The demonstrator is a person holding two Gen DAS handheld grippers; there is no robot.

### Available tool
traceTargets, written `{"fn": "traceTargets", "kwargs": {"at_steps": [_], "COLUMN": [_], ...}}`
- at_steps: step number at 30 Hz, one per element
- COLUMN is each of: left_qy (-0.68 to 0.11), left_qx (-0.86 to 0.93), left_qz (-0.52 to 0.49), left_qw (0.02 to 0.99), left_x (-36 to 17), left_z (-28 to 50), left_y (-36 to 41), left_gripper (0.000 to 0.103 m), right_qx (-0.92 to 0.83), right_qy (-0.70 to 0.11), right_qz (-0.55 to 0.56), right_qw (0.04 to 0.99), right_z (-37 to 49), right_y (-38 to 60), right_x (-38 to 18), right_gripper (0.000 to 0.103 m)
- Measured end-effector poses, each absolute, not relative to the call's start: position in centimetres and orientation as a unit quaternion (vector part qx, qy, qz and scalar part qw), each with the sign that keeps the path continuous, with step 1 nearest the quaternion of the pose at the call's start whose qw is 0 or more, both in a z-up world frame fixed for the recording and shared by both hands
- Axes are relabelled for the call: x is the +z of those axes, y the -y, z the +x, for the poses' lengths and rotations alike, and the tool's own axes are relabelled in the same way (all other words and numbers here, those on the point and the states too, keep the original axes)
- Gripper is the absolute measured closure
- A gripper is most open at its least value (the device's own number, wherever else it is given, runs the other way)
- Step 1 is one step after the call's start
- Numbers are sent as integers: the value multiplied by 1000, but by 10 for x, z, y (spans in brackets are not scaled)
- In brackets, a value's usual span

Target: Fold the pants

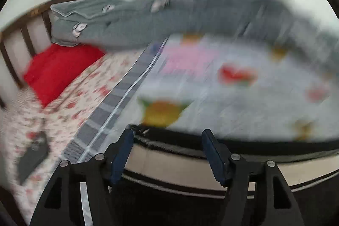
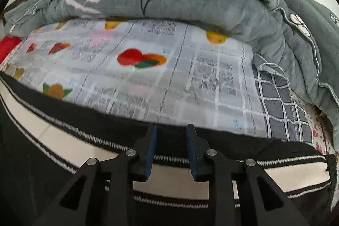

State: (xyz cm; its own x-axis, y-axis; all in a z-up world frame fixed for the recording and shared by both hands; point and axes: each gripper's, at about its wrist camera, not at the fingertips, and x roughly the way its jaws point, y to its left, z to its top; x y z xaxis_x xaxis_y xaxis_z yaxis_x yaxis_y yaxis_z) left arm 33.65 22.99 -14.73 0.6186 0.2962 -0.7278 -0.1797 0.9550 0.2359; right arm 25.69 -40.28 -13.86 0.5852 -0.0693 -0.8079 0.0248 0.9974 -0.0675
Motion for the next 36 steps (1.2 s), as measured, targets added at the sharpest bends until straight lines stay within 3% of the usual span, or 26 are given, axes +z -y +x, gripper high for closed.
{"fn": "traceTargets", "kwargs": {"at_steps": [6, 7, 10, 15, 20, 27, 36], "left_qy": [-419, -415, -408, -424, -392, -372, -325], "left_qx": [130, 127, 108, 43, -34, -56, -50], "left_qz": [-55, -59, -73, -100, -134, -244, -357], "left_qw": [897, 899, 904, 899, 910, 894, 874], "left_x": [-130, -126, -118, -117, -111, -143, -166], "left_z": [316, 308, 280, 233, 164, 91, 135], "left_y": [-278, -280, -277, -255, -235, -267, -315], "left_gripper": [39, 39, 39, 39, 39, 39, 39], "right_qx": [-72, -71, -77, -77, -86, -66, -65], "right_qy": [-440, -433, -421, -390, -395, -409, -434], "right_qz": [-10, -4, 23, 44, 44, 38, 52], "right_qw": [895, 899, 904, 916, 913, 909, 897], "right_z": [237, 230, 209, 169, 136, 88, 52], "right_y": [407, 406, 399, 381, 362, 337, 320], "right_x": [-115, -109, -96, -80, -76, -76, -90], "right_gripper": [77, 73, 50, 49, 49, 49, 49]}}
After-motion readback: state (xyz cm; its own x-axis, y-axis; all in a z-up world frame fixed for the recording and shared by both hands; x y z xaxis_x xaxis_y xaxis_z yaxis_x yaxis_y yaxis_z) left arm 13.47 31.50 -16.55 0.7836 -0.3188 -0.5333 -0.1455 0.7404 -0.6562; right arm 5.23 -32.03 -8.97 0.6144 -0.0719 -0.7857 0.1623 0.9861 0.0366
